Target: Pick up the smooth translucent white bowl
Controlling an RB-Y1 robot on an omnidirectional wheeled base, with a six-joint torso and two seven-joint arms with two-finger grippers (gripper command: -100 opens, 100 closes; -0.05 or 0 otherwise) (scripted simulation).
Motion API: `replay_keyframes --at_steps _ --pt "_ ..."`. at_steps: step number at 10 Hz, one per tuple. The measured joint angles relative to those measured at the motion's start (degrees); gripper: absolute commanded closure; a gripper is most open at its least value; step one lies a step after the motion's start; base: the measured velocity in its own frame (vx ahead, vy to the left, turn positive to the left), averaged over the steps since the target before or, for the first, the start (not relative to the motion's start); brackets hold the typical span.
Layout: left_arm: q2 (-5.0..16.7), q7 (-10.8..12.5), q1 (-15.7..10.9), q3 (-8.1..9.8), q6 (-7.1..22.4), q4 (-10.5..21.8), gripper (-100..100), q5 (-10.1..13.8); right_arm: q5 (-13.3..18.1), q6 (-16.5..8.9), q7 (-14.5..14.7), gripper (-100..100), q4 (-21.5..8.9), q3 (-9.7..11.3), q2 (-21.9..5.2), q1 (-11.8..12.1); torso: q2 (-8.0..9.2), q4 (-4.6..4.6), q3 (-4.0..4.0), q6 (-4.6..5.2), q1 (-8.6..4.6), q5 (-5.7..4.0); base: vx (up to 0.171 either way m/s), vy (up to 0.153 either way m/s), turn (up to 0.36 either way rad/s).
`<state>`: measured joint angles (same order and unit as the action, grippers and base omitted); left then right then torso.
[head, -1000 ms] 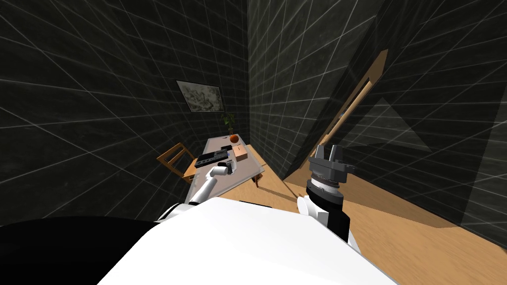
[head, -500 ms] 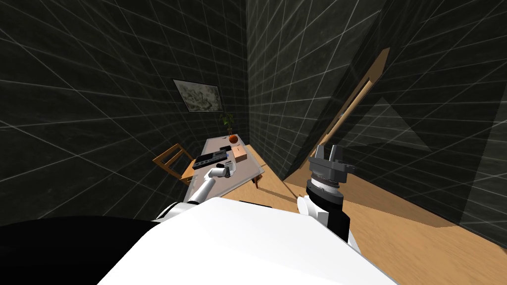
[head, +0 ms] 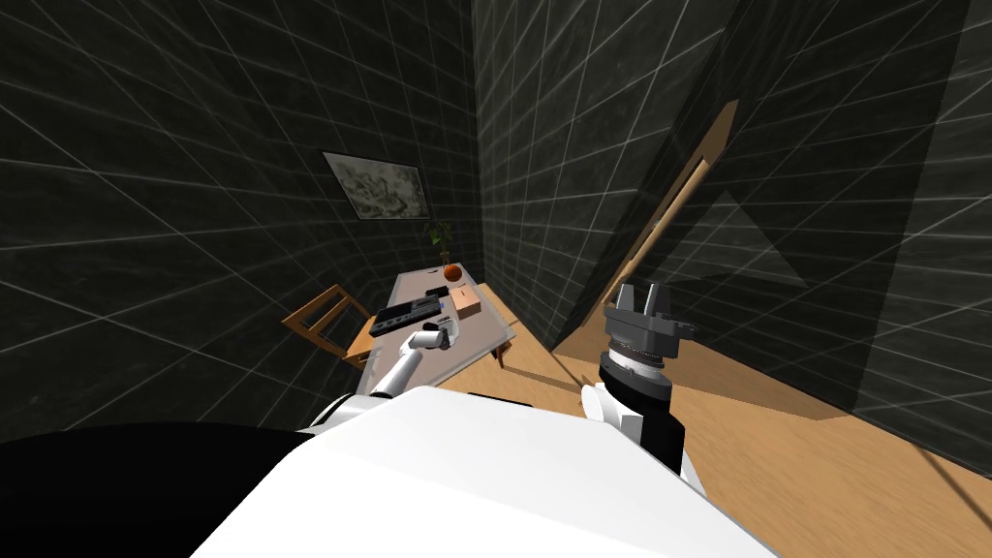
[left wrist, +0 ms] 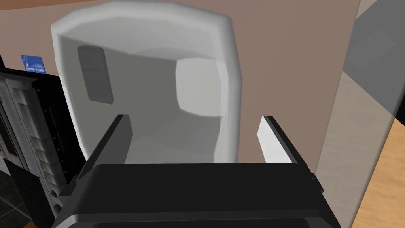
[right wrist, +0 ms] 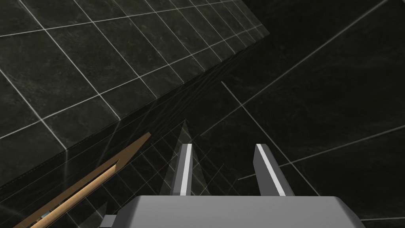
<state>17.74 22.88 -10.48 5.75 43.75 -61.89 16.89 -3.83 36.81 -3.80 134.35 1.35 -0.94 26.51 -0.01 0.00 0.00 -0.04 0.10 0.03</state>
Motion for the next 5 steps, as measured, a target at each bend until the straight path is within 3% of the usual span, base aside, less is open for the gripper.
replay_keyframes --at_steps 1,2,5 --pt "-0.25 0.09 -0.3 0.32 -0.86 1.23 -100 -0.34 0.0 0.0 0.0 0 0.0 0.0 0.0 0.0 0.0 0.0 0.0 0.01 -0.02 0.0 -0.001 0.012 -0.022" --pt "-0.28 0.12 -0.33 0.35 -1.06 1.37 100 -0.38 0.0 0.0 0.0 0 0.0 0.0 0.0 0.0 0.0 0.0 0.0 -0.01 -0.06 -0.02 0.0 0.0 0.0" --pt "-0.29 0.17 -0.29 0.37 -0.98 1.4 100 -0.35 0.0 0.0 0.0 0 0.0 0.0 0.0 0.0 0.01 0.03 0.02 0.02 -0.13 -0.05 0.0 0.0 0.0"
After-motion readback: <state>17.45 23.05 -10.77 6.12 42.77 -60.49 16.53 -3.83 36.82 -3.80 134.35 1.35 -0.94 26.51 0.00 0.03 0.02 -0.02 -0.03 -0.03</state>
